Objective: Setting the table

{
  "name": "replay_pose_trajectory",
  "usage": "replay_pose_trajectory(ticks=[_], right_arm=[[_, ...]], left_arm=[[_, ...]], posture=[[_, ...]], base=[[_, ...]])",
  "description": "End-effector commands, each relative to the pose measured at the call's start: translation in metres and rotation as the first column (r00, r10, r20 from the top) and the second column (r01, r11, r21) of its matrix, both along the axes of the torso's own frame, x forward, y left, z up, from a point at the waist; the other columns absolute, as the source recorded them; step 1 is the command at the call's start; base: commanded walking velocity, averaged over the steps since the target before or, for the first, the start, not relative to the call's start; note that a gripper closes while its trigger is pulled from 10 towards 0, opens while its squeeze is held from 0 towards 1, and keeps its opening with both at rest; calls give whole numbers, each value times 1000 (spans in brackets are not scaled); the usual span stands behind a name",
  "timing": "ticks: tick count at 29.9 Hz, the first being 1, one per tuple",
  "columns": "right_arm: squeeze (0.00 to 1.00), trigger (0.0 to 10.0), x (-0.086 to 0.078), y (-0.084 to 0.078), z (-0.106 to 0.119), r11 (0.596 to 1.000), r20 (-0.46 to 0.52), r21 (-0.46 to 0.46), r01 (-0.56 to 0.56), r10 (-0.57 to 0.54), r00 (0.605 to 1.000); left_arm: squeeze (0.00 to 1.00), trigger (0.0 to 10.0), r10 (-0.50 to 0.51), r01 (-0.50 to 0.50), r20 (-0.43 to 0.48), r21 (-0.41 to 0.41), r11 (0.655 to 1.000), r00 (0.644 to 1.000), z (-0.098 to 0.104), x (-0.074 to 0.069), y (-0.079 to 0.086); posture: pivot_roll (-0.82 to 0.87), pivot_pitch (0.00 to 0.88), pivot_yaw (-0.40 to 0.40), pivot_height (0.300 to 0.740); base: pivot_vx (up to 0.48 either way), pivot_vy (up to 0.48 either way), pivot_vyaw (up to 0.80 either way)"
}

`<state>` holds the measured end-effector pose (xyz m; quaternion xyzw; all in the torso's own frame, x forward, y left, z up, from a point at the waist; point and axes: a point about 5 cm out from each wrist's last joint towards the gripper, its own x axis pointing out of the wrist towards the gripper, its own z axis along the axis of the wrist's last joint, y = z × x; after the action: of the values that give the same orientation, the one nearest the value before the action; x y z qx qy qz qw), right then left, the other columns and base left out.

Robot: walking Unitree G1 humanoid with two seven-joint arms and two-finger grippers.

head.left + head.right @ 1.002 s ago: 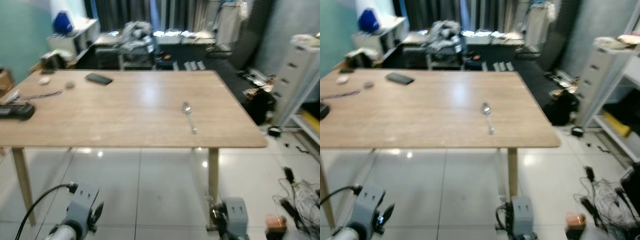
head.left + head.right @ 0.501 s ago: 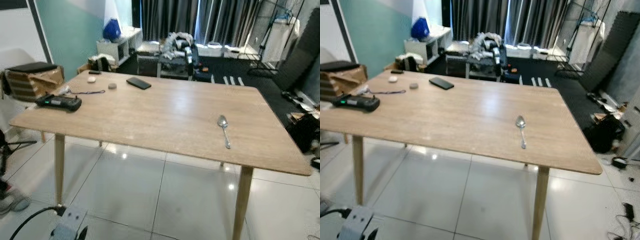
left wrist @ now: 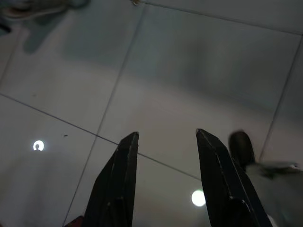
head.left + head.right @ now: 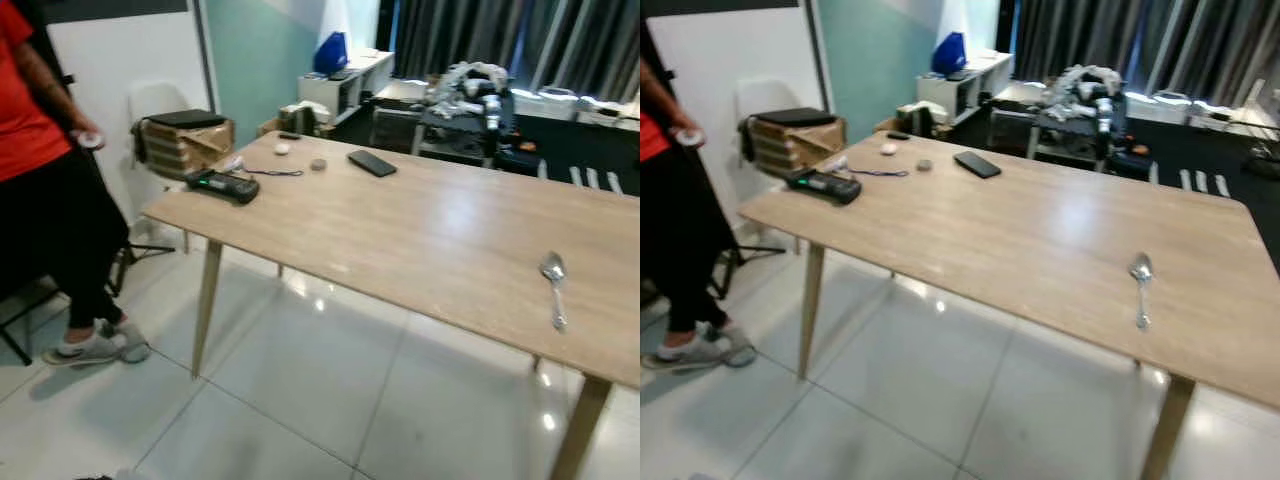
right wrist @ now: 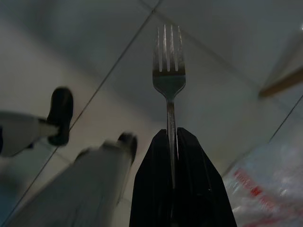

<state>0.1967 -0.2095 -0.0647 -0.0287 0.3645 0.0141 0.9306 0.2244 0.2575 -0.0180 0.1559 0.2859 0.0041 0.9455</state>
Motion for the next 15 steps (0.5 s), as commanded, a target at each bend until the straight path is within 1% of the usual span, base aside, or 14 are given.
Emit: replay_pose_trajectory(ticks=[1, 7, 11, 15], right_arm=[[0, 10000, -1, 3, -1, 1000, 10, 20, 7, -7, 1000], [0, 10000, 3, 7, 1, 999, 29, 32, 5, -6, 1000], [0, 10000, 9, 12, 4, 999, 55, 45, -8, 5, 998], [0, 10000, 11, 13, 5, 999, 69, 49, -14, 11, 998]], left_arm=[[0, 10000, 12, -12, -29, 4, 1000, 999, -7, -8, 3], [0, 10000, 12, -12, -21, 2, 1000, 1000, -6, -6, 4], [0, 10000, 10, -10, -3, -7, 1000, 1000, -4, -2, 2], [0, 10000, 3, -3, 10, -13, 1000, 1000, -3, 1, 0]], posture=[[59, 118, 29, 740], [57, 118, 31, 740], [58, 117, 31, 740], [59, 117, 33, 740]], base=[[0, 0, 800], [0, 0, 800], [0, 0, 800], [0, 0, 800]])
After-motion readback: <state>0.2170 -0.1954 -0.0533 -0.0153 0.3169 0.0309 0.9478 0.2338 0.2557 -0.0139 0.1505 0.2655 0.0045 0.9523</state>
